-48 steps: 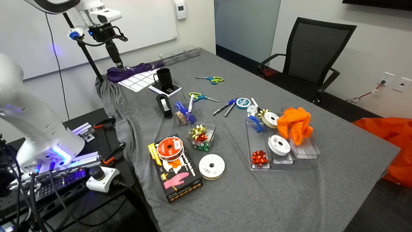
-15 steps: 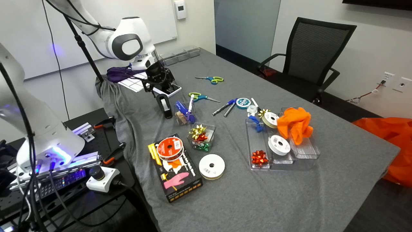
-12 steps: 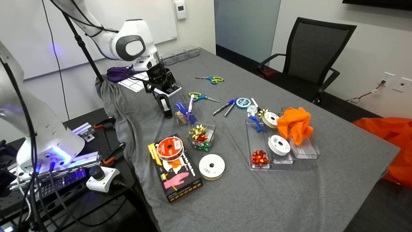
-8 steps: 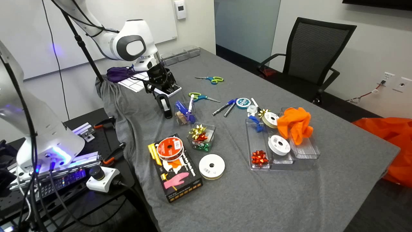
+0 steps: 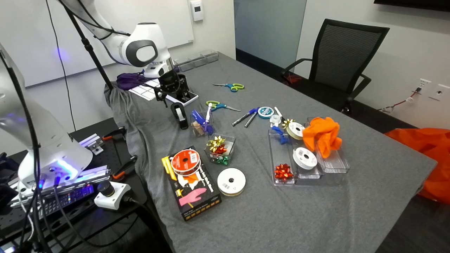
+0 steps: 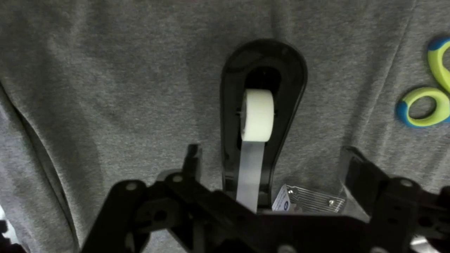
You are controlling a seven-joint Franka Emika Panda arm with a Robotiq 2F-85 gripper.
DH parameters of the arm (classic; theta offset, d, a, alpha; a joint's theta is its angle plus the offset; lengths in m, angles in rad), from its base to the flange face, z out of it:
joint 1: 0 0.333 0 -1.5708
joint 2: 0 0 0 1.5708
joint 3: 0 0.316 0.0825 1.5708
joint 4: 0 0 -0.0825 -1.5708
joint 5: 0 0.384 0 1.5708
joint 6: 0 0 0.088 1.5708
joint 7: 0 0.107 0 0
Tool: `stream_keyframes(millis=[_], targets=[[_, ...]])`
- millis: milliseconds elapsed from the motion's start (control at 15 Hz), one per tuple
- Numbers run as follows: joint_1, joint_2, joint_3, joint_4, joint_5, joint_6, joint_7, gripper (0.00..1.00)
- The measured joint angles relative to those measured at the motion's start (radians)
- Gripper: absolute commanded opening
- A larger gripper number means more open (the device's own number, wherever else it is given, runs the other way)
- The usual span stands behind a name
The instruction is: Move the black masking tape dispenser forward
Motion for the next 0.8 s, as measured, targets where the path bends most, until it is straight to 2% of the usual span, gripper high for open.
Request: stream_keyframes(millis=[267,800], targets=[[0.022,0.042,-0.004,0.001,0.029,0.003,0.001,1.00],[0.072,0.123,-0.063,0.019,0.036,0.036,0.015,1.00]])
